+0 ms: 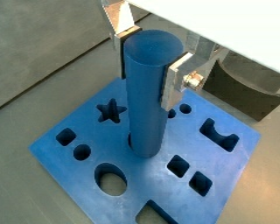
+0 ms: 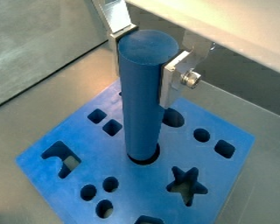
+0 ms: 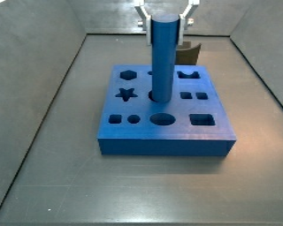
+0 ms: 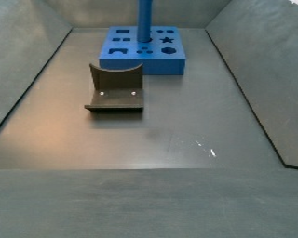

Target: Insert the round object.

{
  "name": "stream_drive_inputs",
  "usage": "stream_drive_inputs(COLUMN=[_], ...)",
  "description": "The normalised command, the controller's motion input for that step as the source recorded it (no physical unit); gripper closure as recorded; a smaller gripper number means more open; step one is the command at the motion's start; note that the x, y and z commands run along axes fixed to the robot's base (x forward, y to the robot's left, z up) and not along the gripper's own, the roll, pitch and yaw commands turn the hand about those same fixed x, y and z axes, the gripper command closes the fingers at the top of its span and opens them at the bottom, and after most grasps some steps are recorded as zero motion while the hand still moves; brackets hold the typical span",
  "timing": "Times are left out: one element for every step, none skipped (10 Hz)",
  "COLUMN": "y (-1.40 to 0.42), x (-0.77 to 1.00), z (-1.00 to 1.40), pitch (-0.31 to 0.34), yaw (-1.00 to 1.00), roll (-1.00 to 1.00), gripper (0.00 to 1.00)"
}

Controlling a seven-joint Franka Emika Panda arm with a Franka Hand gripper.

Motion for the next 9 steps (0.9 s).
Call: stream_drive_inputs(y=[0.12,0.1,0.03,0.0,0.0,0.0,0.0,0.04,0.0], x=[-0.25,-0.27,-0.23,0.05,0.0,0.07,0.0,0.0,0.0], z=[-0.14,-0.17,-0.22,-0.29,-0.6,-0.67,-0.68,-0.21,0.0], pitch=[0.047,0.044,0.0,-0.029,-0.09,-0.064,-0.069,-0.136,-0.014], yaw=[-0.08,-0.05,-0.04,0.0,-0.03,-0.03,-0.05,-0.01,0.0], roll=[0.03,0.04,0.0,-0.09,0.0,0.0,0.07,-0.11,0.0], gripper=[1.0,1.0,1.0,1.0,1.0,1.0,1.0,1.0,1.0])
